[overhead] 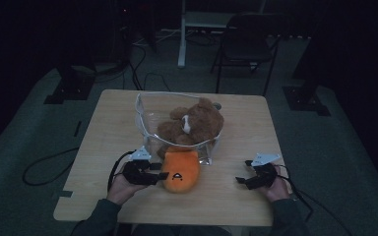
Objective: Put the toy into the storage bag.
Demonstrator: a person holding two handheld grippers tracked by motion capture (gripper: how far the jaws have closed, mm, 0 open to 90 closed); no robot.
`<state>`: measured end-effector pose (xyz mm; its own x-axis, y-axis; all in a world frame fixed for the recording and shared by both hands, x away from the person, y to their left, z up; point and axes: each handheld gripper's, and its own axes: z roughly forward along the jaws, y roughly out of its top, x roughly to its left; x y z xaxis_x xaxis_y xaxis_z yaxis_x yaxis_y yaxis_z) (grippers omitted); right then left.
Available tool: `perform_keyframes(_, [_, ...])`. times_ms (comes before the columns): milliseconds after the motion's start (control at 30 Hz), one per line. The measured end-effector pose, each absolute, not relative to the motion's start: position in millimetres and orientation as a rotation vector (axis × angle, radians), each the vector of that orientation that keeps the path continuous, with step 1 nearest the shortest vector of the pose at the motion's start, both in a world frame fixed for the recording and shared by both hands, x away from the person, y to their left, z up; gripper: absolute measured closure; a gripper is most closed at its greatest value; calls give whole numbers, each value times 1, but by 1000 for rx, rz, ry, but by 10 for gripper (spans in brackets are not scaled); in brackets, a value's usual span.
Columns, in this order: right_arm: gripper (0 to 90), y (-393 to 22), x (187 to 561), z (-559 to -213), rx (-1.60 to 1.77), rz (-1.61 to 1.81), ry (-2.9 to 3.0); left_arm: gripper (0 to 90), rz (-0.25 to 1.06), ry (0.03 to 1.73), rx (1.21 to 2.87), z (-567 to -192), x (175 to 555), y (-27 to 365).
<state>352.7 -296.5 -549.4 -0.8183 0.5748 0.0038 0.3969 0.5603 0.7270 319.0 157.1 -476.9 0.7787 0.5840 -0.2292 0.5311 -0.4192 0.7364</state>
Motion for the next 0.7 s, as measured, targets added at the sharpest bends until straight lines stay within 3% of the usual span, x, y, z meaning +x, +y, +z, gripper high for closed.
perform_keyframes(167, [146, -296, 353, -549, 812, 1106, 2562, 423, 96, 855, 2105, -481, 319, 152])
perform_keyframes(333, [146, -296, 353, -549, 813, 1106, 2561, 300, 105, 881, 2107, -484, 320, 147])
perform_keyframes(467, [146, -296, 353, -549, 813, 1106, 2561, 197, 53, 911, 2078, -489, 323, 141])
perform_keyframes(700, [146, -296, 353, -549, 813, 1106, 2561, 98, -54, 917, 2062, -499, 327, 125])
